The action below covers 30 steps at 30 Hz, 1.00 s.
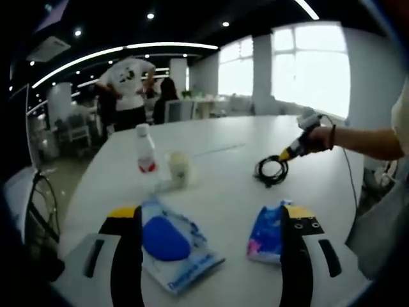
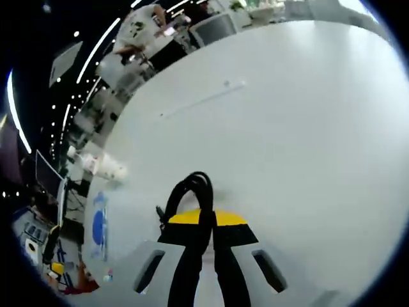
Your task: Arrange the tabletop items into an orderly group along one side of the table until the central work area is clear of visible clutter.
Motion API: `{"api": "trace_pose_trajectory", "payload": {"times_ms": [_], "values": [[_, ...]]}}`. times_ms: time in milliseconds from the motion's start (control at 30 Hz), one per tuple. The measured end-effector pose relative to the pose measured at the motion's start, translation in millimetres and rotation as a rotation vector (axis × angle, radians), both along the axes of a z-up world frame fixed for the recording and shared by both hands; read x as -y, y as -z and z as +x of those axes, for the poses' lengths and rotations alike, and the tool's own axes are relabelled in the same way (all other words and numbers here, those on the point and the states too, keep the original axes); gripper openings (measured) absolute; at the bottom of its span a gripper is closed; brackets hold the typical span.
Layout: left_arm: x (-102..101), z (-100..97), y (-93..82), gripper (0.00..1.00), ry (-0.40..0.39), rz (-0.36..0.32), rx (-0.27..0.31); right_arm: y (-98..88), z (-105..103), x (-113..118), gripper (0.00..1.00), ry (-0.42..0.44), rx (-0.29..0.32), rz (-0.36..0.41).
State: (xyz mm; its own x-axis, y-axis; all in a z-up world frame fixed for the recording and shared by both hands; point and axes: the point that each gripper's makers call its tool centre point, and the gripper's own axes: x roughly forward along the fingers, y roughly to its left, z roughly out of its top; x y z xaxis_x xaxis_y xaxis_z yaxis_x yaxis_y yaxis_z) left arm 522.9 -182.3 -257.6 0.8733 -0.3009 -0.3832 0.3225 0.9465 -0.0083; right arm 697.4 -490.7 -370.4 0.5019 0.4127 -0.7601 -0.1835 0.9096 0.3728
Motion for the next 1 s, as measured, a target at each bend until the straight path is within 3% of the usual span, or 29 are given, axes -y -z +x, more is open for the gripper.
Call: {"api": "trace_pose_trajectory", "payload": {"times_ms": [67,533,1000], "values": [[-0.2,-0.4,0.6,0.86,-0.001,-0.001,-0.003,6.7,-1.8,2.6,0.04,0.008,-0.012,-0.040],[1.5,-3.5,4.2,0.86,0.008,0.003,-0.020,24.7,-1.7,8.2,0.04,0.048,-0.022,-0.115],[4.2,-5.8,8.5,0.86,0.016,0.009,-0.041,26.0,0.6,11.2,0.08,0.069,0.005,-0.138]]}}
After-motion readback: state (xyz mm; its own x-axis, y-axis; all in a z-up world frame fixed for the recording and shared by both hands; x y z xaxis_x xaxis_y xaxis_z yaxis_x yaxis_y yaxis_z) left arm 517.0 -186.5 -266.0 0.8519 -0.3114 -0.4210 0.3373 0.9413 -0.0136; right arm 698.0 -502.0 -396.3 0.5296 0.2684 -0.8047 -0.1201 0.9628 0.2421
